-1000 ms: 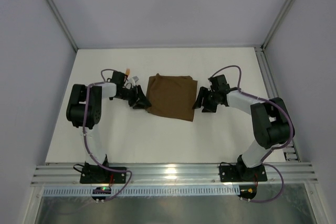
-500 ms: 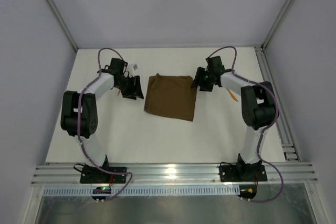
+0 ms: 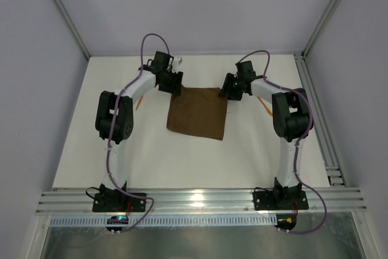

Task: Fold the napkin into a case and place the utensils inside
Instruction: Move the lower triangle-folded napkin to the center of the board.

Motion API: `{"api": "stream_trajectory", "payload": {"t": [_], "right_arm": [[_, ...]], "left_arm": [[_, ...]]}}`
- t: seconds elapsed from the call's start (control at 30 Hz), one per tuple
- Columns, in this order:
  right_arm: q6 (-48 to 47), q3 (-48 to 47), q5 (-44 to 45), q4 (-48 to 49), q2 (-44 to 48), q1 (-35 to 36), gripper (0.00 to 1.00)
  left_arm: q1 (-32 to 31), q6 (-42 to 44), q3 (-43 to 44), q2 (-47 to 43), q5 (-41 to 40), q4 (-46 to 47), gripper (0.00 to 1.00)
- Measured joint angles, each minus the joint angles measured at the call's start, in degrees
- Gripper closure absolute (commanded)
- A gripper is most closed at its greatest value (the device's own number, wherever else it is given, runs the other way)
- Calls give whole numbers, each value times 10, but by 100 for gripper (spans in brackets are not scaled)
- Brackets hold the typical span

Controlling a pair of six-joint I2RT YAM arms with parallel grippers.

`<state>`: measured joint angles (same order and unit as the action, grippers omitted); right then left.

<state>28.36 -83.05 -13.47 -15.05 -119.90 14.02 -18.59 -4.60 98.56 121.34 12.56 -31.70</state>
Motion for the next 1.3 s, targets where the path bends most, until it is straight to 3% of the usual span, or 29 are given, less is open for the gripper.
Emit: {"api": "stream_trajectory", "payload": {"t": [0.17,0.27,0.37,0.4,0.43,0.6,0.7,0.9,1.0,1.03,1.07,1.17,1.3], "right_arm": [[-2,0,1,1,-1,0,54],[-5,1,1,0,-2,0,60],[-9,1,0,0,-2,0,70],[-11,1,0,1,-2,0,73],[-13,1,0,0,-2,0,75],[-16,22,-7,16,0,4,86],[-20,45,-13,31,12,10,89],[-33,125,-17,42,69,40,90],[-39,177,-21,37,112,57,81],[-41,188,-21,32,125,61,73],[-45,194,-20,26,134,65,60],[-60,194,-15,21,145,74,57],[-71,183,0,11,137,77,57]], "left_arm": [[-16,6,48,56,-21,-2,48],[-18,10,63,73,-23,2,56],[-20,13,70,83,-32,3,80],[-20,14,71,87,-37,4,95],[-20,12,71,90,-41,4,100],[-23,16,39,89,-43,29,100],[-23,16,-34,45,-37,61,100],[-23,15,-187,-58,-14,75,100],[-23,16,-245,-106,2,64,99],[-23,16,-259,-121,7,60,96],[-23,17,-273,-136,10,57,83],[-23,21,-295,-167,8,49,62],[-23,21,-296,-170,4,50,59]]}}
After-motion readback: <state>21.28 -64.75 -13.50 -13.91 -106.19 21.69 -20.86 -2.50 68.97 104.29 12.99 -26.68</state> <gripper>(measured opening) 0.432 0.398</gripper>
